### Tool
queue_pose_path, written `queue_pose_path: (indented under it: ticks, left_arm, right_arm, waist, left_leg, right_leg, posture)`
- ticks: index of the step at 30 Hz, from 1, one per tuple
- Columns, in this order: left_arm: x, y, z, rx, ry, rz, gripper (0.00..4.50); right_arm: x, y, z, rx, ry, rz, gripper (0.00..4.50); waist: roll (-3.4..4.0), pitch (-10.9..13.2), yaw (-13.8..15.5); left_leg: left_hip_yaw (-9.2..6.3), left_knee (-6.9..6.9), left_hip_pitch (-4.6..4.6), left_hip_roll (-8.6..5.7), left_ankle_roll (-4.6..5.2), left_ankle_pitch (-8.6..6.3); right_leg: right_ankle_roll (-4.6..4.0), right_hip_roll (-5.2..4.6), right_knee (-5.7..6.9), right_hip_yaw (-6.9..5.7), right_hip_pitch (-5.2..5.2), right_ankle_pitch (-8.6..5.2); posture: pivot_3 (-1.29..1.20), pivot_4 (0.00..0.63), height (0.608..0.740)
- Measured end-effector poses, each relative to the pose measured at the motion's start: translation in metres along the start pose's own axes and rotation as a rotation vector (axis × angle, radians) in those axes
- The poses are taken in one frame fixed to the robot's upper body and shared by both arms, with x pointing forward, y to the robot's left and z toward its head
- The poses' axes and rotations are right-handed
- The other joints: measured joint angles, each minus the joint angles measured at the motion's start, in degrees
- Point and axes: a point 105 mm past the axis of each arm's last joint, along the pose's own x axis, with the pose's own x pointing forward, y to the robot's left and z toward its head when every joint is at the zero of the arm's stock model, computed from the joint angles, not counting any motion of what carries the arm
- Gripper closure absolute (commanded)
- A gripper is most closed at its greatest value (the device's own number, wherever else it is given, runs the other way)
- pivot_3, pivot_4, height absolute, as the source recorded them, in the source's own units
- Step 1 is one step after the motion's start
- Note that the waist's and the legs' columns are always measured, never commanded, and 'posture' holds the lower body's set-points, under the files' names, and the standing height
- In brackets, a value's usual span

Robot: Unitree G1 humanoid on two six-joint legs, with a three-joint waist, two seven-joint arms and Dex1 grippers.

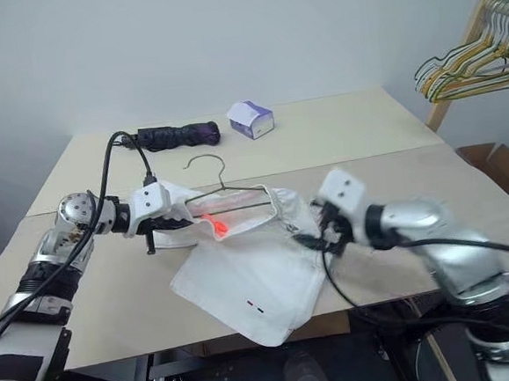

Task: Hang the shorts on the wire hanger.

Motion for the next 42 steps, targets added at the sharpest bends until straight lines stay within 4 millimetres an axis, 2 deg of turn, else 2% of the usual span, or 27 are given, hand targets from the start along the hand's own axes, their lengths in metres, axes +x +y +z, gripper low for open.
queue_pose_path:
  ticks: [3,6,11,17,24,30,37,42]
  left_arm:
    - [-0.004,0.009,0.018,0.074,-0.027,-0.015,4.5]
    - [-0.009,0.02,0.032,0.126,-0.047,-0.018,4.5]
    - [-0.001,0.024,0.043,0.152,-0.087,-0.04,4.5]
    - [0.007,0.023,0.054,0.195,-0.117,-0.079,4.5]
    - [0.008,0.02,0.056,0.202,-0.122,-0.101,4.5]
    - [0.008,0.021,0.055,0.2,-0.122,-0.097,4.5]
    - [0.006,0.02,0.054,0.188,-0.115,-0.107,4.5]
    - [0.004,0.017,0.057,0.181,-0.143,-0.146,2.98]
  right_arm:
    - [-0.017,-0.015,0.026,-0.079,-0.012,0.022,0.02]
    - [-0.017,-0.029,0.034,-0.134,0.049,0.062,0.02]
    - [0.013,-0.035,0.021,-0.166,0.151,0.164,0.02]
    - [0.044,-0.035,0.017,-0.211,0.262,0.229,0.02]
    - [0.061,-0.042,-0.002,-0.172,0.357,0.22,2.31]
    - [0.062,-0.04,-0.002,-0.186,0.369,0.24,4.47]
    - [0.062,-0.033,0.0,-0.198,0.365,0.278,4.47]
    - [0.057,-0.025,-0.006,-0.125,0.335,0.288,4.5]
  waist:
    - [0.0,0.0,-0.4]
    - [0.0,0.0,-1.4]
    - [0.0,0.0,-3.0]
    - [0.0,0.0,-4.7]
    - [0.0,0.0,-4.8]
    - [0.0,0.0,-4.8]
    - [0.0,0.0,-4.8]
    - [0.0,0.0,-4.7]
  left_leg:
    - [0.02,-0.01,0.0,0.02,-0.2,-0.12]
    - [0.04,-0.01,0.0,0.01,-0.2,-0.12]
    - [0.05,-0.01,0.0,-0.01,0.03,0.02]
    - [0.09,0.02,-0.01,-0.02,0.06,0.04]
    - [0.08,0.03,-0.01,-0.01,0.07,0.05]
    - [0.08,0.04,-0.01,-0.01,0.07,0.04]
    - [0.08,0.05,0.0,0.0,0.07,0.04]
    - [0.07,0.05,0.0,0.0,0.07,0.04]
  right_leg:
    - [0.0,0.0,-0.04,-0.02,0.01,0.0]
    - [0.01,-0.05,-0.06,-0.03,0.02,0.0]
    - [-0.05,-0.08,0.0,-0.02,-0.01,0.03]
    - [-0.33,-0.09,0.05,-0.01,-0.02,0.2]
    - [-0.37,-0.07,0.1,0.0,-0.06,0.23]
    - [-0.37,-0.07,0.1,0.0,-0.05,0.24]
    - [-0.37,-0.07,0.11,0.0,-0.05,0.24]
    - [-0.37,-0.07,0.11,0.0,-0.05,0.24]
  posture:
    - [-0.4,0.0,0.74]
    - [-0.41,0.0,0.74]
    - [-0.41,0.0,0.74]
    - [-0.41,0.0,0.74]
    - [-0.4,0.0,0.74]
    - [-0.4,0.0,0.74]
    - [-0.4,0.0,0.74]
    - [-0.4,0.0,0.74]
